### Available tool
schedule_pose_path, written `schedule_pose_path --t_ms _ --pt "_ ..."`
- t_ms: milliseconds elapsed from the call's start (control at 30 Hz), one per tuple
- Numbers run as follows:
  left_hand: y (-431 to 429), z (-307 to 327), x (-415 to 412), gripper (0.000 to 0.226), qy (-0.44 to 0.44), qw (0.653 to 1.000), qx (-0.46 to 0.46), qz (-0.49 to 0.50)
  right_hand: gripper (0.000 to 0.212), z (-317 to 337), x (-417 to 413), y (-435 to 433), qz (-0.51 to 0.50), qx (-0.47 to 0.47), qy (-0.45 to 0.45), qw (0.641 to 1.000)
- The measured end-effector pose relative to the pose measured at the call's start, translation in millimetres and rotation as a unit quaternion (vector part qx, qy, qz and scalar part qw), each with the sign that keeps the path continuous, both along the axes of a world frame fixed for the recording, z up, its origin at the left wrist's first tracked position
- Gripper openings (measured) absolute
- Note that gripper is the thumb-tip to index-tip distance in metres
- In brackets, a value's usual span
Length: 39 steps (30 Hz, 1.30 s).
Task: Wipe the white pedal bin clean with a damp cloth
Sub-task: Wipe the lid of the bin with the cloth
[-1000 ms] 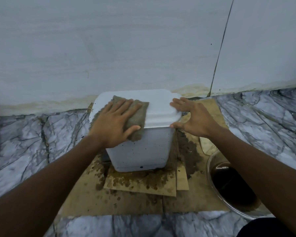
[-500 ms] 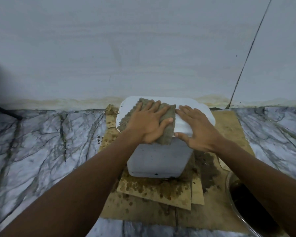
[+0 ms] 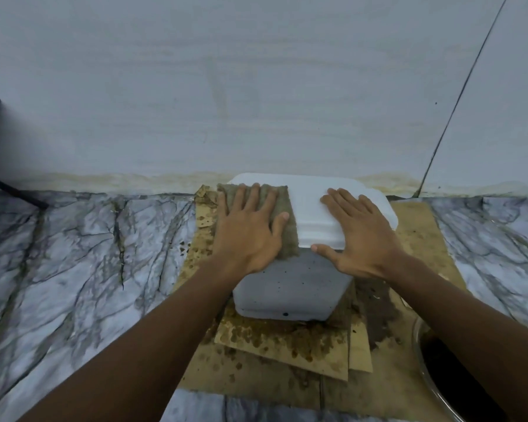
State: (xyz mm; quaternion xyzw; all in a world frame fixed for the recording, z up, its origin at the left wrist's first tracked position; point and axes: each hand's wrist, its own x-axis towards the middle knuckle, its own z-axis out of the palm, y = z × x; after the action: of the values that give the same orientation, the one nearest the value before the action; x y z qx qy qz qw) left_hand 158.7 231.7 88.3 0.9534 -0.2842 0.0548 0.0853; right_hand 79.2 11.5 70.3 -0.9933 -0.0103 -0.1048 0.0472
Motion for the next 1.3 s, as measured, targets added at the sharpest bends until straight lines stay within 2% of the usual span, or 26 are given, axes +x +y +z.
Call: schedule_pose_path --t_ms 133,333,500,733,867,1033,1167,1300 --pt "-9.4 2.0 3.2 0.065 -0.004 0.999 0.025 -0.023 0.097 3.0 3.5 -2.6 0.017 -0.014 0.011 1.0" --pt "-21.5 14.9 46.6 0.065 0.045 0.995 0.031 -0.083 0.093 3.9 8.9 -2.4 0.023 0.008 0.0 1.0" --pt "-10.8 14.8 63.4 0.066 0.061 0.995 0.018 -0.073 0.099 22.1 27.0 -1.2 0.062 0.018 -0.007 0.998" --pt "25.5 8.3 42.3 0.07 0.053 0.998 -0.009 -0.041 0.11 27.6 34.6 7.9 0.064 -0.01 0.061 0.996" --pt "9.9 7.7 26.9 0.068 0.044 0.998 0.022 -0.036 0.109 20.7 25.8 -0.5 0.053 -0.023 0.064 0.996" --pt "-17.8 14.4 54.3 0.067 0.05 0.997 0.033 -0.053 0.11 18.3 20.8 -2.7 0.047 -0.014 0.06 0.997" --pt "-9.0 22.2 71.9 0.062 0.095 0.994 -0.015 -0.045 0.107 20.1 21.5 2.2 0.04 -0.016 0.056 0.997" --pt "10.7 16.5 55.5 0.063 0.111 0.991 -0.071 -0.001 0.106 19.4 19.1 3.0 0.043 -0.02 0.054 0.997"
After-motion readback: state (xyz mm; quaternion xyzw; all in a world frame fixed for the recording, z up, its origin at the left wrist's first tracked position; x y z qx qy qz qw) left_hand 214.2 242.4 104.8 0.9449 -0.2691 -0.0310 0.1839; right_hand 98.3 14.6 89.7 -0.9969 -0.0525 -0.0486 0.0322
